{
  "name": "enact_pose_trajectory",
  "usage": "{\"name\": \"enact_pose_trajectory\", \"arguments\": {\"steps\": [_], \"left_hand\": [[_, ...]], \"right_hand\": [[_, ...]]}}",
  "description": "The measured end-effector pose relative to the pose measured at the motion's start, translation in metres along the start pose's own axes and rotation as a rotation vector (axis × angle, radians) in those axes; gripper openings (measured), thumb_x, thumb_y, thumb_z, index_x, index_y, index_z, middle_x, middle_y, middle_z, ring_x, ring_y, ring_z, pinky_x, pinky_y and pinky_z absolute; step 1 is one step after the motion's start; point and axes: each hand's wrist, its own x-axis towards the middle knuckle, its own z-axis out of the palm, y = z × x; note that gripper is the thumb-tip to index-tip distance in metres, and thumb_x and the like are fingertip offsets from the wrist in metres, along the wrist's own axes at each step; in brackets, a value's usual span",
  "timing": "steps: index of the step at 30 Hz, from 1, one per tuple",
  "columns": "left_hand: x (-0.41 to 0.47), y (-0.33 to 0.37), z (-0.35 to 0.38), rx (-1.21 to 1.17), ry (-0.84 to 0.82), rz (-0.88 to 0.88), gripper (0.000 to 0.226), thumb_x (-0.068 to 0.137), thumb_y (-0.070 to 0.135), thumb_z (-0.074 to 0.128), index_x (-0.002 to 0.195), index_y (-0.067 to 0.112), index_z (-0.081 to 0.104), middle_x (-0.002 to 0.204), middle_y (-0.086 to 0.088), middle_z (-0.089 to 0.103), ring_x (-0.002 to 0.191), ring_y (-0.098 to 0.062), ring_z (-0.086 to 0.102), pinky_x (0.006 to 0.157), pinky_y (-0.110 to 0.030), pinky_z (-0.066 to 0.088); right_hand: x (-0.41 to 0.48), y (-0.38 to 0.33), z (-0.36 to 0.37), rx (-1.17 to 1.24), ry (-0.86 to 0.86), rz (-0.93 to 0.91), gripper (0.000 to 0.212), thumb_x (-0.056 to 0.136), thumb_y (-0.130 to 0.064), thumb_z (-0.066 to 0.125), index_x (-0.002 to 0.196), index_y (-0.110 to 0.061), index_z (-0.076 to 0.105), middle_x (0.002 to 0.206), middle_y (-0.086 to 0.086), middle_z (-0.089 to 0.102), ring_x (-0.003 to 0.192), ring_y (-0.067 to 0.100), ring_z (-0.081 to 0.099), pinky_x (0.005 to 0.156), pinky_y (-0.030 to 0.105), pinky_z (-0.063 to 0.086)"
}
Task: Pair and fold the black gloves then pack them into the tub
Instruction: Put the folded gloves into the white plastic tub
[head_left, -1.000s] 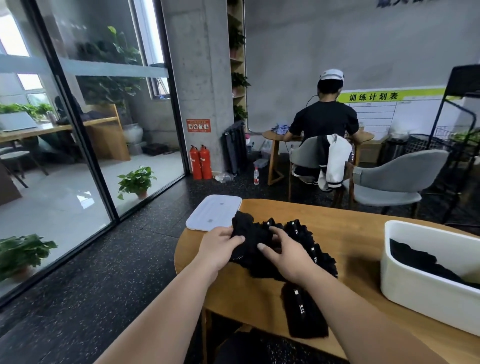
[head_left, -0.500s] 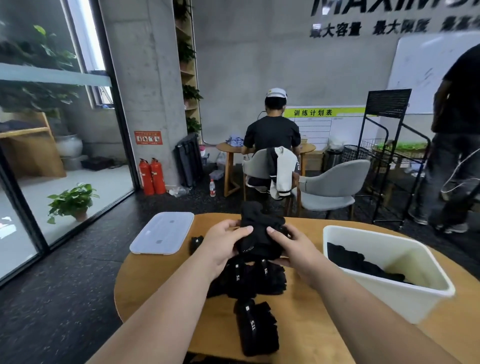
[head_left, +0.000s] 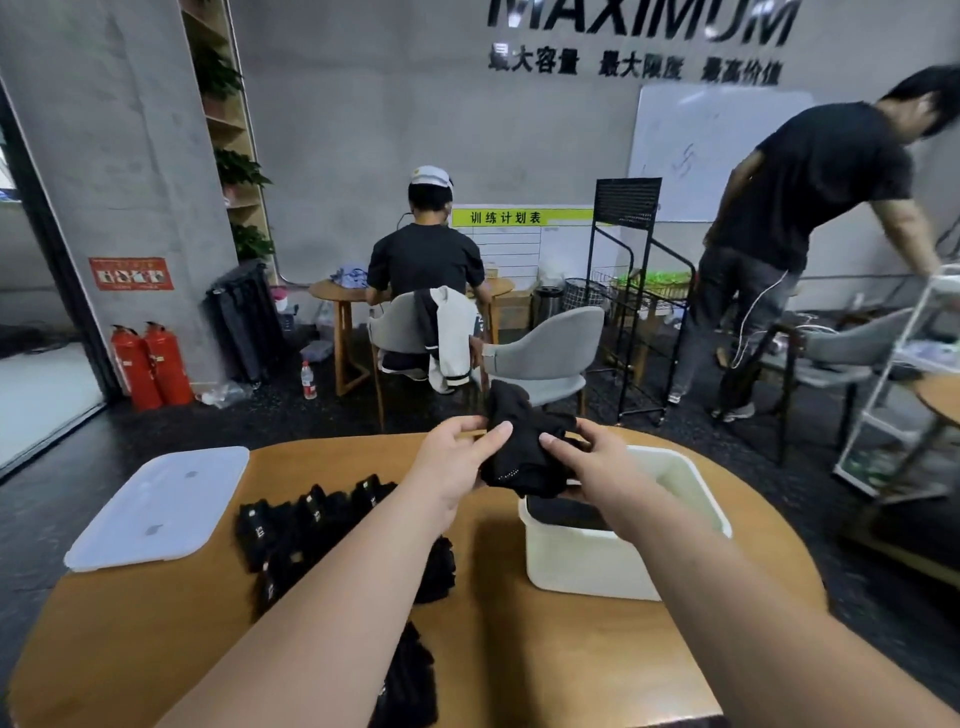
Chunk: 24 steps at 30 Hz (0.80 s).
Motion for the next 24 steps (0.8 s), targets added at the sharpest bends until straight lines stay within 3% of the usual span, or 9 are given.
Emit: {"name": "enact_pose_trajectory", "arguments": {"steps": [5,8,10,14,20,24], "left_hand": [[0.025,-0.012,0.047,0.016,-0.032,-0.011,0.046,0.091,0.031,0.084,0.13,0.015,0.065,0.11,-0.002,0.081,0.1,-0.022,0.078,0.092,-0.049,0.064],[0.04,-0.02,0.073,0.04,0.038,-0.019,0.044,0.087,0.032,0.088,0.123,0.018,0.066,0.111,-0.002,0.078,0.099,-0.022,0.077,0.089,-0.047,0.064],[0.049,-0.026,0.088,0.058,0.046,-0.041,0.046,0.083,0.038,0.09,0.118,0.021,0.065,0.113,-0.001,0.077,0.102,-0.022,0.075,0.094,-0.05,0.062],[0.058,-0.034,0.111,0.105,0.033,-0.064,0.044,0.086,0.038,0.088,0.119,0.022,0.065,0.117,0.001,0.073,0.108,-0.019,0.071,0.1,-0.046,0.059],[0.067,-0.045,0.132,0.163,0.033,-0.143,0.049,0.076,0.048,0.091,0.115,0.026,0.069,0.111,0.005,0.07,0.104,-0.024,0.07,0.095,-0.05,0.061],[0.073,-0.049,0.146,0.153,-0.016,-0.191,0.04,0.088,0.036,0.086,0.119,0.015,0.072,0.11,-0.006,0.076,0.1,-0.032,0.075,0.089,-0.054,0.064]], "right_hand": [[0.012,0.004,-0.045,-0.144,0.131,-0.018,0.042,0.093,-0.035,0.08,0.13,-0.027,0.061,0.119,0.003,0.073,0.103,0.023,0.074,0.08,0.045,0.066],[0.014,0.009,-0.069,-0.625,0.355,-0.24,0.061,0.085,-0.044,0.086,0.136,-0.034,0.055,0.121,-0.007,0.054,0.107,0.013,0.061,0.092,0.033,0.055],[0.012,0.013,-0.083,-0.863,0.441,-0.472,0.047,0.083,-0.036,0.088,0.124,-0.037,0.065,0.116,-0.011,0.05,0.107,0.012,0.054,0.087,0.029,0.048],[0.012,0.027,-0.1,-0.993,0.264,-0.608,0.023,0.094,-0.028,0.076,0.116,-0.034,0.075,0.103,-0.023,0.051,0.092,0.008,0.057,0.067,0.031,0.054],[0.015,0.041,-0.117,-1.106,0.177,-0.543,0.054,0.093,-0.066,0.06,0.135,-0.033,0.066,0.124,-0.017,0.059,0.115,0.011,0.057,0.087,0.033,0.053],[0.017,0.043,-0.128,-1.145,0.152,-0.566,0.053,0.086,-0.059,0.075,0.132,-0.033,0.069,0.121,-0.015,0.059,0.112,0.015,0.054,0.09,0.037,0.053]]}}
